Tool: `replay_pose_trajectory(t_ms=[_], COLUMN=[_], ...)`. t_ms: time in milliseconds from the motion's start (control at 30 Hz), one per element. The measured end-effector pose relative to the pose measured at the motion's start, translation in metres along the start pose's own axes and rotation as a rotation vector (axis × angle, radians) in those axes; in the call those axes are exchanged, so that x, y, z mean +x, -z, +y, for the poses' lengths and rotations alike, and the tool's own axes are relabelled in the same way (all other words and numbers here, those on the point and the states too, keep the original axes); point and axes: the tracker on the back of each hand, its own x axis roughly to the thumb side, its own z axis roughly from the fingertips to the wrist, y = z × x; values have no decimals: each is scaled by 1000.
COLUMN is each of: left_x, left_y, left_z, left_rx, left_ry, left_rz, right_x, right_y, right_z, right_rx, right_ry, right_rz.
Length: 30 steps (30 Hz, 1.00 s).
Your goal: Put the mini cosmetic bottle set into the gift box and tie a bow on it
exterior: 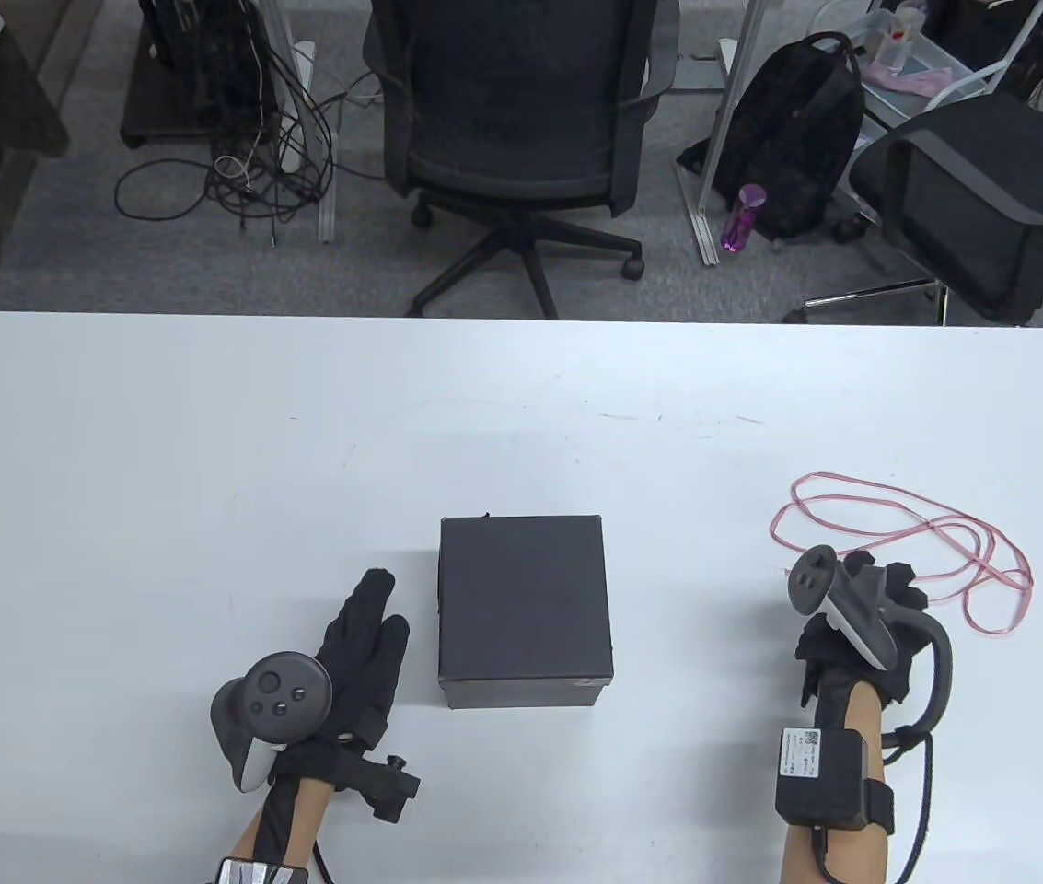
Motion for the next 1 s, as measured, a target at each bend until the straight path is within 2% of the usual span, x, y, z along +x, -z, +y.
replay_pose_trajectory(t_ms=[233,433,600,800,900,1000], left_x=[-2,-7,-9,-9,-9,-10], left_y=[1,3,5,5,4,5], left_z=[0,0,-2,-4,-1,1], left_rx=[-5,-3,-12,-19,-9,1], left_ry=[2,6,14,18,5,-13], left_rz=[16,37,46,43,44,49], right_x=[-1,1,5,8,7,9], right_y=[26,33,32,24,18,8], right_z=[8,2,2,8,1,-11], right_rx=[39,-38,-112,-110,-89,-156], right_ry=[-29,-38,-81,-105,-90,5], right_rz=[55,54,30,-52,-64,-113])
